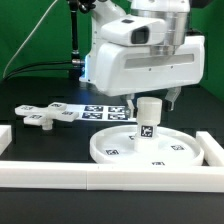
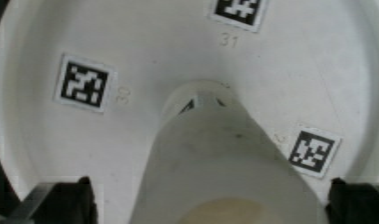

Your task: Assemble round table

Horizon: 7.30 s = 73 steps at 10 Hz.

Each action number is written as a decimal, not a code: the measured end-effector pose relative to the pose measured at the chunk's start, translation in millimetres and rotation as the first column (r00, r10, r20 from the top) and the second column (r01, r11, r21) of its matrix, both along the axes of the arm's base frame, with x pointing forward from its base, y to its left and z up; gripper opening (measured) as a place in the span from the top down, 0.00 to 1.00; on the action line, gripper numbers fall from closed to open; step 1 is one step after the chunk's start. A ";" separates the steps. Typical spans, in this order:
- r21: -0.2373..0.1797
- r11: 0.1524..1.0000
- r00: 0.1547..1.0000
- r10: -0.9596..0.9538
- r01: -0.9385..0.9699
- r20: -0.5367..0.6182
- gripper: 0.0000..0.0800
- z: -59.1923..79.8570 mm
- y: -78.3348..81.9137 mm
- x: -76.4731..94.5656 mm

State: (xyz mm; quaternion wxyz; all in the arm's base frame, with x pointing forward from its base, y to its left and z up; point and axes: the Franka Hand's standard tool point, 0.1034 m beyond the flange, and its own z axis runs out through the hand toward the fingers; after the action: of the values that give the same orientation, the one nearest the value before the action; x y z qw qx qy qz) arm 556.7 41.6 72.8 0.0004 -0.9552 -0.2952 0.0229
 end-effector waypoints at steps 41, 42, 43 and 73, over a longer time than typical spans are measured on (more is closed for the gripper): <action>-0.071 -0.515 -0.519 -0.843 0.855 -0.142 0.49 -2.0 -8.5 3.6; -0.088 -0.602 -0.608 -0.778 0.794 -0.159 0.49 -2.3 -8.4 3.8; -0.098 -0.679 -0.684 -0.709 0.728 -0.170 0.49 -2.2 -8.4 5.6; 0.122 0.833 0.839 -0.545 0.540 0.006 0.49 -1.9 -7.3 8.5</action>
Offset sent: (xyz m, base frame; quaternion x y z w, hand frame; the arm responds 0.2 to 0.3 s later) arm 0.0024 0.0107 0.0059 -0.0075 -0.0087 -0.1384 0.9903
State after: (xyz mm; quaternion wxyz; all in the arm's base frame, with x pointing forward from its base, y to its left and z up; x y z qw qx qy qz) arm 565.2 34.3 70.9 0.0560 -0.9982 -0.0133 -0.0146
